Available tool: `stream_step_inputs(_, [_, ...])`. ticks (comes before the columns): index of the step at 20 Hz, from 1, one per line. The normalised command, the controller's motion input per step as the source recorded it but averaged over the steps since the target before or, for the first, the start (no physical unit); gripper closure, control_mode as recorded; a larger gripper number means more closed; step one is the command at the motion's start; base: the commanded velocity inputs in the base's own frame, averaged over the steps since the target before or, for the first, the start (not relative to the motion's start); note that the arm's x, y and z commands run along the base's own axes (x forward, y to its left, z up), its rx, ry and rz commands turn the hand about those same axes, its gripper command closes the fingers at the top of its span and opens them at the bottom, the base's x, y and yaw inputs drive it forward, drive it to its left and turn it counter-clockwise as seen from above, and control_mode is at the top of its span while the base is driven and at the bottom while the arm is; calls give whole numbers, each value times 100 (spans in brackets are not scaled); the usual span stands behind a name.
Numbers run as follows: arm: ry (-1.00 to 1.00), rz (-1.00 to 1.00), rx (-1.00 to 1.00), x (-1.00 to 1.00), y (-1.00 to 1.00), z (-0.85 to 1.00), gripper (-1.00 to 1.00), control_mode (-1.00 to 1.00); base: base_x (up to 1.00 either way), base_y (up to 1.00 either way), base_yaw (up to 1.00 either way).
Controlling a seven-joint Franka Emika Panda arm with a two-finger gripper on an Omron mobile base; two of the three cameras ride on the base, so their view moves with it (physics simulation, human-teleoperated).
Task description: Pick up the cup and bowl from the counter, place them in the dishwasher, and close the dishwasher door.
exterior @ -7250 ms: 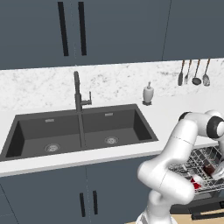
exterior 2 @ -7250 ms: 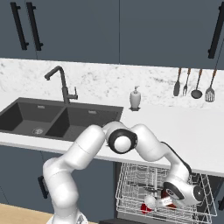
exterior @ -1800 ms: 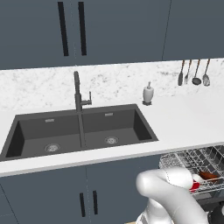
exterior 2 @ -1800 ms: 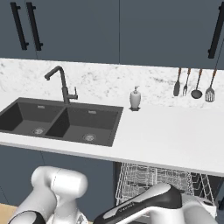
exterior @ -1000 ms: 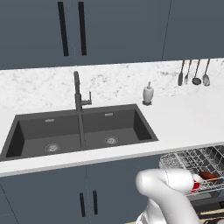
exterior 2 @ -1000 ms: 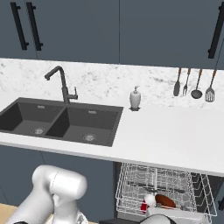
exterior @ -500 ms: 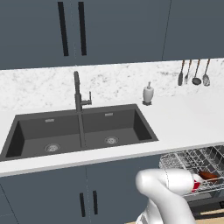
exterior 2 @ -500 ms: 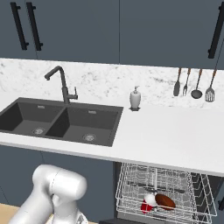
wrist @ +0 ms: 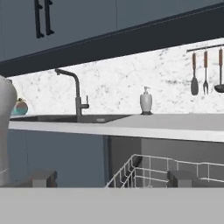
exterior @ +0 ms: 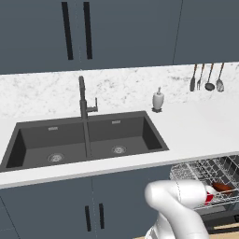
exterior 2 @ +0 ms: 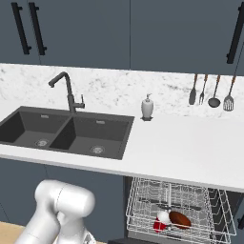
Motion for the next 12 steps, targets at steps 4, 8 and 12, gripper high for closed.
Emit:
stream_step_inputs(4, [0, 0, 0, 0, 0, -64, -100, -100, 0, 0, 0])
stream_step_inputs(8, [0, -3, 0, 0, -19, -68, -100, -100, 0, 0, 0])
stream_step_inputs(12, [5, -9, 0, 0, -34, -61, -100, -100, 0, 0, 0])
